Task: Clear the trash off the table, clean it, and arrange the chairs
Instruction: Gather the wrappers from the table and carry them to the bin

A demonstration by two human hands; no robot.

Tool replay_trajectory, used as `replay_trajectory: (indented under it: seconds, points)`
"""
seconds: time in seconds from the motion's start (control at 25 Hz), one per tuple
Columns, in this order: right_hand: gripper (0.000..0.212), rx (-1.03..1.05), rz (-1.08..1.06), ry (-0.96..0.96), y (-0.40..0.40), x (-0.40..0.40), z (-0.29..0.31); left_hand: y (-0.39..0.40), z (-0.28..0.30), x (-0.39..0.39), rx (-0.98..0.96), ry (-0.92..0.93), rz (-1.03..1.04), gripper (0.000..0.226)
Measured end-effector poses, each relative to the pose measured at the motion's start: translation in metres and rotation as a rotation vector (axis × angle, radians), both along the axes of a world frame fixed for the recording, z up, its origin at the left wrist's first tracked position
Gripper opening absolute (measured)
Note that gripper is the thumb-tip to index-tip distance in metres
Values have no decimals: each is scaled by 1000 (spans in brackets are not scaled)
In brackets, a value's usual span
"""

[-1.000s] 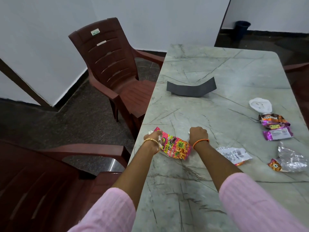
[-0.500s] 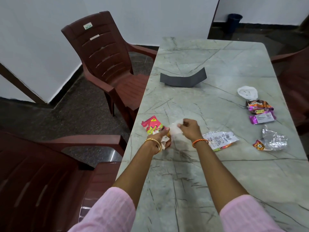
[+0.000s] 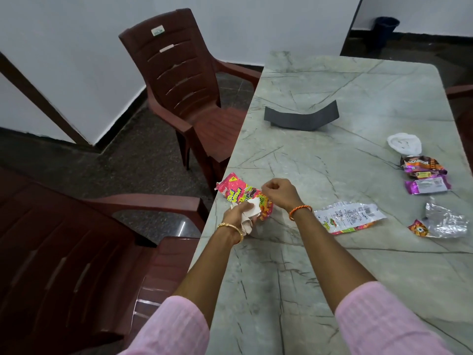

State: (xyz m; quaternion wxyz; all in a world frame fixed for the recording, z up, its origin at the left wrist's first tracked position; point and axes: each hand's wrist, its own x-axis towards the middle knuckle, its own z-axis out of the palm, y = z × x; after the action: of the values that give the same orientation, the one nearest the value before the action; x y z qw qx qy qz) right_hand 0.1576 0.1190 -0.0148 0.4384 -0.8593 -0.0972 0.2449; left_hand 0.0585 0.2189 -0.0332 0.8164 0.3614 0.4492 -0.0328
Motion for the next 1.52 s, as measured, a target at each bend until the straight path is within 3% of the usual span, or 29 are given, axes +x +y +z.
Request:
replay_trajectory:
  seconds: [0.08, 0.16, 0.24, 0.32, 0.44, 0.56, 0.68, 0.76, 0.88, 1.0, 1.08, 1.2, 1.28, 1.36, 1.44, 1.52]
  points:
    - [28, -101, 174, -235, 17, 2, -10, 7, 0, -3, 43, -4, 89, 12]
    - [49, -197, 474, -301, 35, -1, -24, 19, -3, -9, 76, 30, 172, 19]
    - [56, -316, 667, -371, 41, -9, -42, 30, -6, -16, 121, 123, 209, 25]
    - [51, -438, 667, -509, 30, -21, -60, 37, -10, -20, 168, 193, 188, 26]
    - [39, -533, 469, -611, 8, -39, -67, 33, -14, -18, 251, 261, 100, 27]
    - [30, -436, 311, -461, -6, -41, -54, 7, -12, -6, 363, 169, -45, 29]
    - [21, -287, 259, -193, -34, -39, -39, -27, -10, 9, 710, 25, -325, 45]
    - [15, -200, 167, -54, -57, -39, -28, -47, -12, 17, 771, -18, -498, 42]
    - [19, 8, -129, 42, -93, -37, -15, -82, -6, 22, 526, -51, -577, 21]
    - [28, 80, -353, 35, -119, -38, -10, -109, 3, 23, 246, -84, -560, 17]
    - [23, 197, -387, 193, -137, -34, -6, -125, 9, 23, 36, -156, -537, 16]
    - [12, 296, -296, 390, -162, -17, -1, -151, 11, 29, 43, -105, -388, 14]
    - [11, 182, -373, 175, -174, -3, -8, -163, 9, 38, 133, 8, -278, 21]
    - [21, -100, -328, -156, -178, 5, -23, -164, 6, 44, 230, 98, -163, 27]
    - [44, -318, -153, -221, -180, 8, -39, -161, 4, 42, 311, 162, -79, 28]
    - [51, -519, -48, -228, -184, 6, -58, -161, 4, 38, 318, 206, -16, 30]
